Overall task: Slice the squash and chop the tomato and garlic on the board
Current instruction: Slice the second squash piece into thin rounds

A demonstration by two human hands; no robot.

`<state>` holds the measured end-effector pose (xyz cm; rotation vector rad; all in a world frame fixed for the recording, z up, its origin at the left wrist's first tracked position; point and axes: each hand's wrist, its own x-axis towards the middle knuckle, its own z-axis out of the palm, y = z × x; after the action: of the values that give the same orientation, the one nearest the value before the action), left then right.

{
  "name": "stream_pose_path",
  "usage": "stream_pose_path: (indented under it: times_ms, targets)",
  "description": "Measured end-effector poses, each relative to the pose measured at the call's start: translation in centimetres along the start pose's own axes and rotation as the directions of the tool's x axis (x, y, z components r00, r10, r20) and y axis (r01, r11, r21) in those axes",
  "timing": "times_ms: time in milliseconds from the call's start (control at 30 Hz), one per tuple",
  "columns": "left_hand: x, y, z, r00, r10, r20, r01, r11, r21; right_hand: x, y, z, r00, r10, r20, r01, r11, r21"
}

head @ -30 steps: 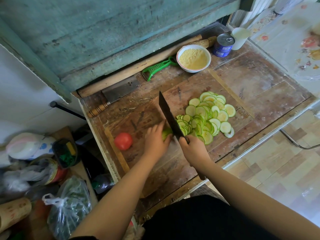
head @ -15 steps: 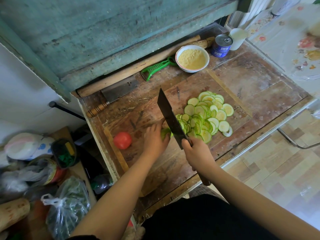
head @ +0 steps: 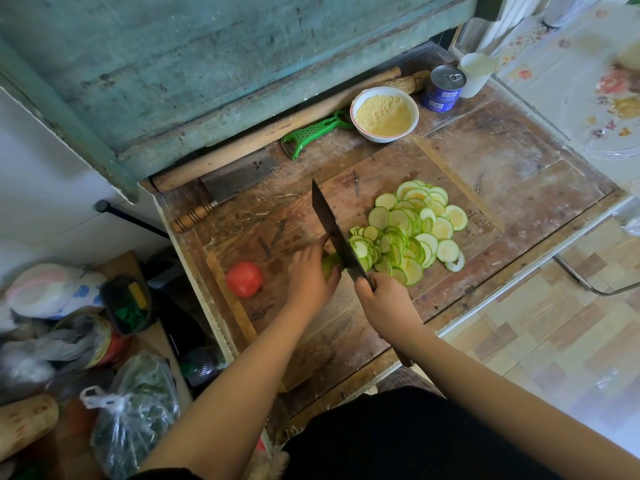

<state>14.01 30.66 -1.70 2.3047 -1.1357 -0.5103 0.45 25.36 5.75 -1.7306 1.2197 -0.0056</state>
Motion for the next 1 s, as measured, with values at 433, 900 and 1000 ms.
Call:
stream_pose_path:
  times_ms: [433,900,1000]
  targets:
    - [-0.1,0.1,-0.3,1.0,0.004,0.006,-0.004,1.0,-0.003,0.5,0.3,-0.6,0.997,0.064,0.032,-0.066,0.996,0.053]
    - [-0.2,0.1,-0.2,1.0,0.0,0.0,0.0,1.0,-0.016,-0.9,0.2,-1.2,0.999,0.039,0.028,-0.041,0.996,0.076]
    - [-0.2,0.1,-0.2,1.0,-0.003,-0.003,0.002,1.0,-0.017,-0.9,0.2,-1.1,0.999,0.044,0.03,-0.046,0.996,0.076]
